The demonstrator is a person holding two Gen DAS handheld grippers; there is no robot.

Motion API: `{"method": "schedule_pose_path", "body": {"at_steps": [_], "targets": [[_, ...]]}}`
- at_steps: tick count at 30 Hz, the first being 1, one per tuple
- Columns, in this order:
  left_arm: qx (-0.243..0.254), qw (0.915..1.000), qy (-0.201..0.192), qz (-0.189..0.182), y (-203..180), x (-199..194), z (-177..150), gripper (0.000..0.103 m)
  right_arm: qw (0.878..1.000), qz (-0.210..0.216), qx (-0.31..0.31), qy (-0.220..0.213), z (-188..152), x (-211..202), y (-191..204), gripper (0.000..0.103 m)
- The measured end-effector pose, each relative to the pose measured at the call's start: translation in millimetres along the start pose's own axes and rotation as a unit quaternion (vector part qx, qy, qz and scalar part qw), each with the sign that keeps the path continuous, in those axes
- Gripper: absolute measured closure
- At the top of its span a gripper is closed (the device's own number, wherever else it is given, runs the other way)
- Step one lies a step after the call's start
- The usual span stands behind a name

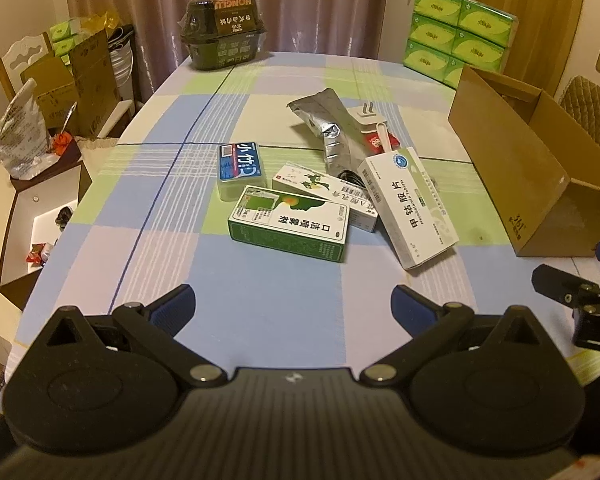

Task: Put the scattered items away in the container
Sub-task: 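Move both grippers toward the scattered medicine boxes on the table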

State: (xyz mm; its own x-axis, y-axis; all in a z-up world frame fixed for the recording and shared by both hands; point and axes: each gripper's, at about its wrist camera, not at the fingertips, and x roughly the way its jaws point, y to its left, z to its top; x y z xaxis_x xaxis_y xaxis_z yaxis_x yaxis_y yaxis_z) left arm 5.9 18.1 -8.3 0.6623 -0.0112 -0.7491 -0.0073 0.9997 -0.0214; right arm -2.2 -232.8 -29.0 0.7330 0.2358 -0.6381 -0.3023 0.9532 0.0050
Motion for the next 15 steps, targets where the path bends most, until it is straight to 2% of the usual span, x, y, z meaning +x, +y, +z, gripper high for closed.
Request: {"method": "schedule_pose_path", "body": {"at_steps": [15], "targets": [[0.005, 1.0, 0.006, 0.004, 8, 11, 1, 0.001, 1.0, 0.012, -0.004, 0.022, -1, 22, 2, 0.002]]}}
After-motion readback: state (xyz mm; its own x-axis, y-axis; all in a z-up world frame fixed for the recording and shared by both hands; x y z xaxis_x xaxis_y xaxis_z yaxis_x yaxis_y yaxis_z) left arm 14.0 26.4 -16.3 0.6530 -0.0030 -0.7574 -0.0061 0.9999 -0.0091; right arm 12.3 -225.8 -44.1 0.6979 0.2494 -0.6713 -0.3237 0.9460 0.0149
